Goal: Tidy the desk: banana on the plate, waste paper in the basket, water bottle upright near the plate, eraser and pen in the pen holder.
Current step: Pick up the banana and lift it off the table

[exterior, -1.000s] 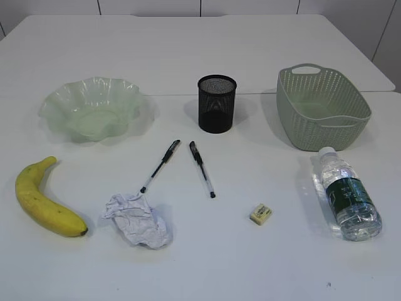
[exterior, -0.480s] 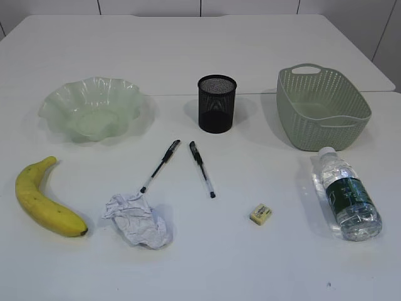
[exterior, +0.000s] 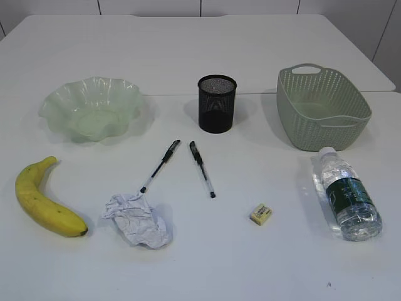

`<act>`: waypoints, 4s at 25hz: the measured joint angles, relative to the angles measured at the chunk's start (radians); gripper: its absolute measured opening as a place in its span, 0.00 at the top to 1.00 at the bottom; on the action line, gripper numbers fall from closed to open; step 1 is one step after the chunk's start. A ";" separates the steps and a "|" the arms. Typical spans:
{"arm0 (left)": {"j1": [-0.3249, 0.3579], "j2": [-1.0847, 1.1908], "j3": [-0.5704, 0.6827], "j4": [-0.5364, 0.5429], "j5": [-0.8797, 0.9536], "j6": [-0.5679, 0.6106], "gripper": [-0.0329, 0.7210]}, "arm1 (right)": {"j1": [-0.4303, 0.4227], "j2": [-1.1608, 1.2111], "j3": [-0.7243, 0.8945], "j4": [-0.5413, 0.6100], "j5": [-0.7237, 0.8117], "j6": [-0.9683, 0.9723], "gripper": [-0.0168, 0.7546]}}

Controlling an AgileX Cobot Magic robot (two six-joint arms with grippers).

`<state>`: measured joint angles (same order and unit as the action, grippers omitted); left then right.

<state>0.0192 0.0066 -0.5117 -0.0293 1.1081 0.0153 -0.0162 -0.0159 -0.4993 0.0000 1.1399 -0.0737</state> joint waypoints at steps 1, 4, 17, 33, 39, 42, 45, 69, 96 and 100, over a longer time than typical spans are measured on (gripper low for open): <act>0.000 0.000 0.000 0.000 0.000 0.000 0.63 | 0.000 0.000 0.000 0.000 0.000 0.000 0.31; 0.000 0.000 0.000 0.000 0.000 0.000 0.63 | 0.000 0.000 0.000 0.000 0.000 0.000 0.31; 0.000 0.000 0.000 -0.002 0.000 0.000 0.63 | 0.000 0.000 0.000 0.000 0.000 0.000 0.31; 0.000 0.000 -0.006 -0.002 -0.024 0.000 0.63 | 0.000 0.000 -0.018 0.000 -0.086 0.042 0.31; 0.000 0.107 -0.060 -0.002 -0.049 0.000 0.62 | 0.000 0.093 -0.018 0.006 -0.185 0.057 0.31; 0.000 0.201 -0.091 -0.002 -0.069 0.000 0.55 | 0.000 0.187 -0.024 0.021 -0.247 0.057 0.31; 0.000 0.289 -0.134 0.000 -0.100 0.000 0.48 | 0.000 0.287 -0.039 0.038 -0.323 0.057 0.31; -0.024 0.958 -0.422 -0.156 -0.189 -0.024 0.37 | 0.000 1.172 -0.535 0.301 -0.299 -0.089 0.33; -0.171 1.545 -0.449 0.004 -0.466 -0.687 0.32 | 0.000 1.410 -0.661 0.269 -0.152 -0.100 0.33; -0.173 1.607 -0.451 0.066 -0.495 -0.809 0.32 | 0.000 1.410 -0.661 0.267 -0.140 -0.100 0.33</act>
<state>-0.1538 1.6139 -0.9627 0.0364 0.6135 -0.7936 -0.0162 1.3944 -1.1602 0.2673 0.9996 -0.1732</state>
